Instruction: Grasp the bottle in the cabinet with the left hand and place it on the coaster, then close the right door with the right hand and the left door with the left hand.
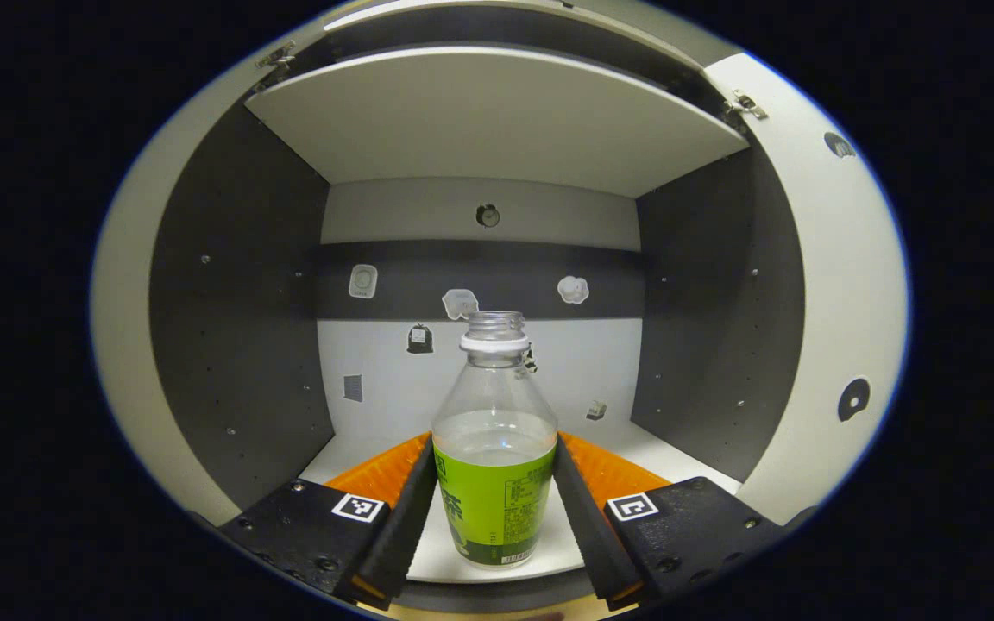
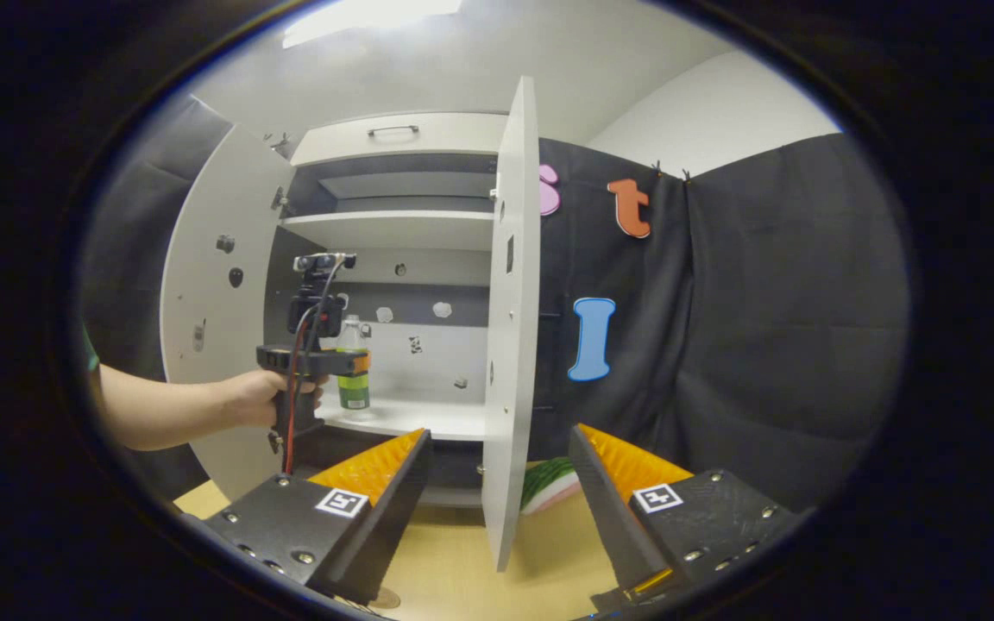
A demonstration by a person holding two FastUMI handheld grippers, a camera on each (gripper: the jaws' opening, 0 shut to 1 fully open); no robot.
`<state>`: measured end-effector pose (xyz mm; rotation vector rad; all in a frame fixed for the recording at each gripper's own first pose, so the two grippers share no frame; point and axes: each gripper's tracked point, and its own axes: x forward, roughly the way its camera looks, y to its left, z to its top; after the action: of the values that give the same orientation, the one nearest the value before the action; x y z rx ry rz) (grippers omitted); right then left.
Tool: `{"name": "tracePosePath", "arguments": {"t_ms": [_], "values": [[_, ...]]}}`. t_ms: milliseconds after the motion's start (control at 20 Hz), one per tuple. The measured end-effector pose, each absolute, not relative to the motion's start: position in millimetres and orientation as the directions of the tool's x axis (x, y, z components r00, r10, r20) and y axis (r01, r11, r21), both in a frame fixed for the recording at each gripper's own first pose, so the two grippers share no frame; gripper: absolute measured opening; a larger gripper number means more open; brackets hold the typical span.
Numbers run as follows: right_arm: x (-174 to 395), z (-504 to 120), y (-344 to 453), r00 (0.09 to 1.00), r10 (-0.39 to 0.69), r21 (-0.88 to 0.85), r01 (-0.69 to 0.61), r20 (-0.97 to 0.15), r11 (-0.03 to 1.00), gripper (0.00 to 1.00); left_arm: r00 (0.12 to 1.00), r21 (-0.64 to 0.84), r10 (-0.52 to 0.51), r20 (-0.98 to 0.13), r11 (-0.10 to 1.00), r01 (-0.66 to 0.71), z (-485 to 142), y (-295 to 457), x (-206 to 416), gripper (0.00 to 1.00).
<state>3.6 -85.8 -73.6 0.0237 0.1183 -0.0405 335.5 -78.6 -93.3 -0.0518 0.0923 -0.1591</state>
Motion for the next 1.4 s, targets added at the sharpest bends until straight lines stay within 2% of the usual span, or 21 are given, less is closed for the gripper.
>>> {"name": "tracePosePath", "arguments": {"t_ms": [450, 600, 800, 1050, 1400], "values": [[0.8, -80.4, -60.2, 0.992, 0.024, 0.042, -0.019, -0.126, 0.999, 0.96, 0.973, -0.197, -0.226, -0.051, 0.957, 0.212, -58.7, -64.7, 230.7, 0.79], [2.3, -79.2, -49.7, 0.993, 0.048, 0.063, -0.041, -0.111, 0.997, 0.96, 0.975, -0.214, -0.21, -0.076, 0.958, 0.19, -58.3, -49.4, 196.6, 0.79], [4.3, -83.9, -51.1, 0.995, 0.038, 0.017, -0.037, -0.094, 0.999, 0.96, 0.978, -0.227, -0.199, -0.054, 0.957, 0.182, -57.8, -41.0, 154.4, 0.79], [6.8, -94.3, -46.7, 0.992, 0.046, 0.019, -0.044, -0.118, 0.999, 0.96, 0.981, -0.141, -0.178, -0.079, 0.976, 0.166, -85.3, -40.4, 107.1, 0.79], [0.7, -95.8, -44.3, 0.991, 0.039, -0.001, -0.039, -0.132, 0.999, 0.96, 0.963, -0.141, -0.259, -0.072, 0.959, 0.247, -139.0, -82.0, 41.6, 0.79]]}}
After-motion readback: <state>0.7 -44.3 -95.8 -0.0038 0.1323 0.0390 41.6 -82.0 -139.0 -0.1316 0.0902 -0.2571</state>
